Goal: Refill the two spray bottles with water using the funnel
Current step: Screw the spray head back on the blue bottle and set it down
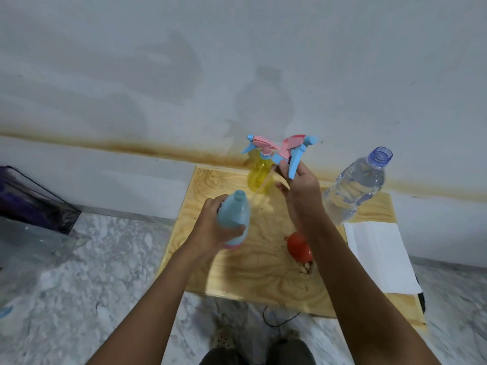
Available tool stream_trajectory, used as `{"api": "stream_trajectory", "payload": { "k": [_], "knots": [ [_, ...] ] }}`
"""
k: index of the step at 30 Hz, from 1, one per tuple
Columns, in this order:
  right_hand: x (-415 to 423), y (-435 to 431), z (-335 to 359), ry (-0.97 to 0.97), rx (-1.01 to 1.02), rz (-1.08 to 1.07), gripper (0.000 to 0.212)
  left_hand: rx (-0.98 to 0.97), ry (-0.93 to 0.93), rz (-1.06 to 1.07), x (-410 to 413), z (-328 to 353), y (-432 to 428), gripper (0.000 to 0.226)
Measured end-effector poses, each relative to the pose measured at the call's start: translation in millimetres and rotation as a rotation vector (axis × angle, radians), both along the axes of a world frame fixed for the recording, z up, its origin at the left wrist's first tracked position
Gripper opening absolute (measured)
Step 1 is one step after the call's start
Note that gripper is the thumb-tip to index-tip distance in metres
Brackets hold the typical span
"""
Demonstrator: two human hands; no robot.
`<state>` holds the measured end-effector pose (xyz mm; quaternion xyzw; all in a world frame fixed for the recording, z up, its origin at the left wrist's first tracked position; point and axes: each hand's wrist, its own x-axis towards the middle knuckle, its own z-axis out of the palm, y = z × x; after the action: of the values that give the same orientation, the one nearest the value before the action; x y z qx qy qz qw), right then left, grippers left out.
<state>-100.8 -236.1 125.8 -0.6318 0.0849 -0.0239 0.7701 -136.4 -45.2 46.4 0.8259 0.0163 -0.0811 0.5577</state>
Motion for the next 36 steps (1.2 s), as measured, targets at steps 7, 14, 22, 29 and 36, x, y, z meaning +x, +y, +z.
{"api": "stream_trajectory", "payload": {
  "k": [7, 14, 22, 29, 36],
  "knots": [
    [-10.1, 25.3, 60.8, -0.186, 0.034, -0.031, 0.014, -0.008, -0.045, 0.011, -15.7, 27.1, 26.7, 0.077],
    [-20.0, 32.9, 73.8, -0.243, 0.045, -0.069, 0.018, -0.018, -0.065, -0.001, -31.5, 47.7, 33.9, 0.071],
    [-41.9, 59.1, 38.7, -0.147, -0.111, 0.147, 0.024, -0.063, -0.137, 0.011, -39.1, 62.4, 28.1, 0.069],
    [-48.6, 63.1, 26.1, -0.131, -0.132, 0.202, 0.022, -0.097, -0.178, 0.024, -39.0, 69.1, 24.9, 0.065],
    [-50.7, 63.4, 18.1, -0.2, -0.176, 0.157, 0.026, -0.116, -0.211, 0.015, -36.8, 65.6, 22.5, 0.066]
  ]
}}
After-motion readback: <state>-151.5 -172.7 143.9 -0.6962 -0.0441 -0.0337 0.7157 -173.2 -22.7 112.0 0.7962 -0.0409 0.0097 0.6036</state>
